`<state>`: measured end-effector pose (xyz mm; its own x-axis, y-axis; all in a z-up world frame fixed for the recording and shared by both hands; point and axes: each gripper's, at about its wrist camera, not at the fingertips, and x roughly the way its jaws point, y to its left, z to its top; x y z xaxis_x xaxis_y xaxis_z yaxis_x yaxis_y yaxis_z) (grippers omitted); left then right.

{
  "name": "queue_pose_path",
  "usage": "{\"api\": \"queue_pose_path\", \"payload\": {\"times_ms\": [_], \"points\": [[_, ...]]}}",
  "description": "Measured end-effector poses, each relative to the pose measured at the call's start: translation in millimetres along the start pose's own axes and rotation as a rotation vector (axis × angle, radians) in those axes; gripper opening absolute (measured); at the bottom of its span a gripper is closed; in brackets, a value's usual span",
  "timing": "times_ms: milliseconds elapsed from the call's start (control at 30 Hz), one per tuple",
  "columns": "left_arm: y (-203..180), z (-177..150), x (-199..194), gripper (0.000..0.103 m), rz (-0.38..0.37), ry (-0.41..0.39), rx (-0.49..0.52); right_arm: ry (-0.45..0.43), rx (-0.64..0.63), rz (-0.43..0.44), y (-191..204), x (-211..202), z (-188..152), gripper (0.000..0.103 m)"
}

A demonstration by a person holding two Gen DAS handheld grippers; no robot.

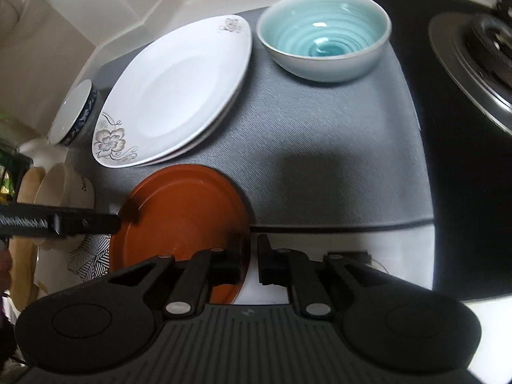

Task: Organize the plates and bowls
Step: 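Grasp the terracotta plate rim with both grippers and lift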

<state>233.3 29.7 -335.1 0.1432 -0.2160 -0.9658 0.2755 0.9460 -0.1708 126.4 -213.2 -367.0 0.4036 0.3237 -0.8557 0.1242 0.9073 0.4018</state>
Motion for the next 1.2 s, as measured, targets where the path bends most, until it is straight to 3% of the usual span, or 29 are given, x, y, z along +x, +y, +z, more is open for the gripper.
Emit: {"api": "queue_pose_path", "payload": {"times_ms": [67,133,167,433,667,933,1200], "points": [[-2.7,-0.7,8.4,0.054,-0.003,0.006,0.007,-0.002,-0.008,0.009,0.0,0.5,-1.5,0.014],[-5.3,-3.5,18.4,0.022,0.004,0.018,0.022,-0.002,-0.034,-0.010,4.4,3.0,-2.2,0.014],[-8.8,-4.8,17.0,0.020,0.015,-0.015,0.041,-0.009,-0.042,-0.014,8.1,6.3,-2.5,0.015],[-23.1,-8.0,24.3,0.020,0.050,-0.052,0.106,-0.019,-0.211,-0.078,28.1,12.6,-6.4,0.010],[-21.5,-17.4,16.9,0.019,0.033,-0.007,0.095,0.005,-0.223,-0.051,33.4,2.9,-5.6,0.008],[4.4,-29.4,-3.0,0.019,-0.096,0.068,-0.002,-0.017,-0.287,-0.025,49.0,-29.3,-5.0,0.010],[6.8,-33.0,-37.3,0.019,-0.092,-0.022,0.025,-0.082,-0.311,-0.017,62.1,-47.8,8.4,0.013]]}}
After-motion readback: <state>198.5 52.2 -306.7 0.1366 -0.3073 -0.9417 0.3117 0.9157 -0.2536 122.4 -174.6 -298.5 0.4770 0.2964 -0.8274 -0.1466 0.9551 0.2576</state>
